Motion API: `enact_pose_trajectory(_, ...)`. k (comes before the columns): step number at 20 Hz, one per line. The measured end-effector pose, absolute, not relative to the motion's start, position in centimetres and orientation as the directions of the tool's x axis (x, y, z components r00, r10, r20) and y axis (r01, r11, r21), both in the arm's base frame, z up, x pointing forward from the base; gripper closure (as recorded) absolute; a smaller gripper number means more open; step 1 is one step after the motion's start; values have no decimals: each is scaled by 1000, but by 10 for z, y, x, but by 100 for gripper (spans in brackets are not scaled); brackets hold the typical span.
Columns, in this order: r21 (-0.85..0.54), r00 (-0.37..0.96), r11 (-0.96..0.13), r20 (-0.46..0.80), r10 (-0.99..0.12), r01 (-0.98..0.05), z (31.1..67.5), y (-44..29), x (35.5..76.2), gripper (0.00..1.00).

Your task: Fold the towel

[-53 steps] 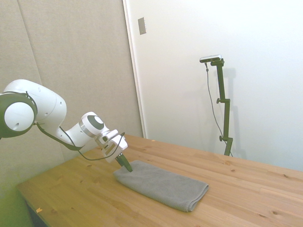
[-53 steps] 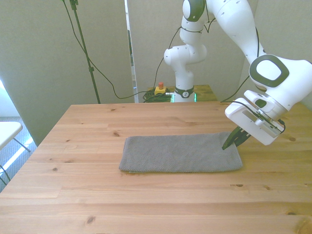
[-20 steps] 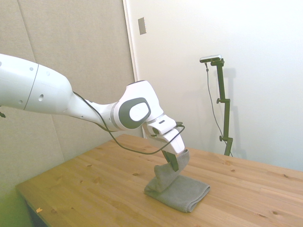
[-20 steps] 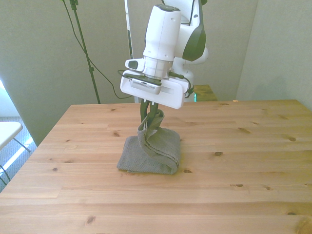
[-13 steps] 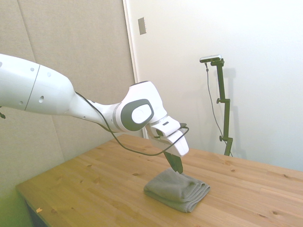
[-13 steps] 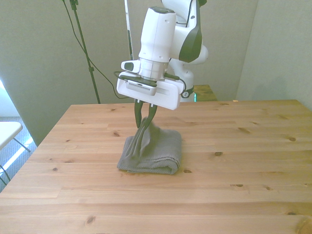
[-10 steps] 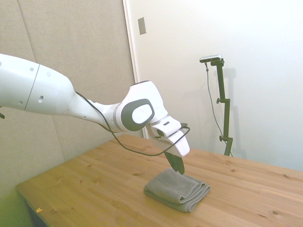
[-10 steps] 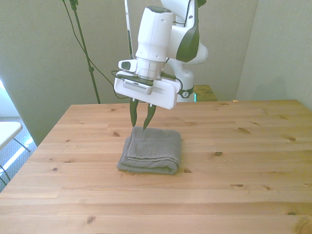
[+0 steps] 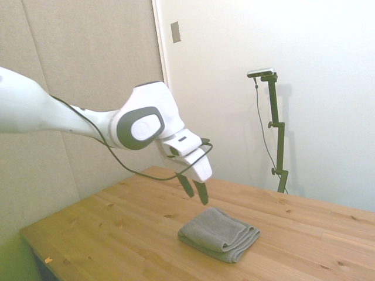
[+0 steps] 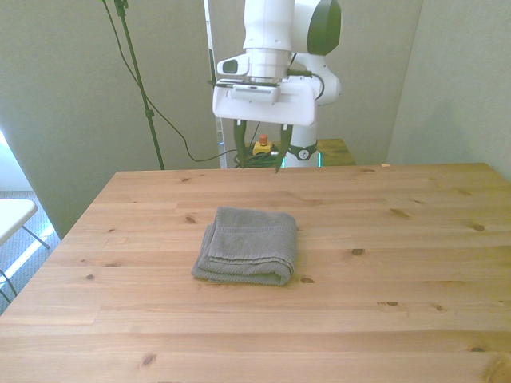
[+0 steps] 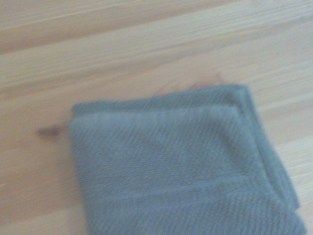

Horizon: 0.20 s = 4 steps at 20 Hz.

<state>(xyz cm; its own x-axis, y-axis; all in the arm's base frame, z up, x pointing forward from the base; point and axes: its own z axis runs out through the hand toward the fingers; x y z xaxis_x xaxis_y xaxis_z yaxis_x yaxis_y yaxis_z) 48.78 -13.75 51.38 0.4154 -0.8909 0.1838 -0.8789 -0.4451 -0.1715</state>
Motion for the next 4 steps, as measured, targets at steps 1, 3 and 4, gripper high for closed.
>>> enact_pose_trajectory(1,-171,419,-446,170,-892,-879,517,-125,478,0)
enact_pose_trajectory(3,-173,418,-441,154,-895,-881,522,-98,462,0)
enact_pose_trajectory(4,-175,421,-444,154,-894,-879,524,-85,454,0)
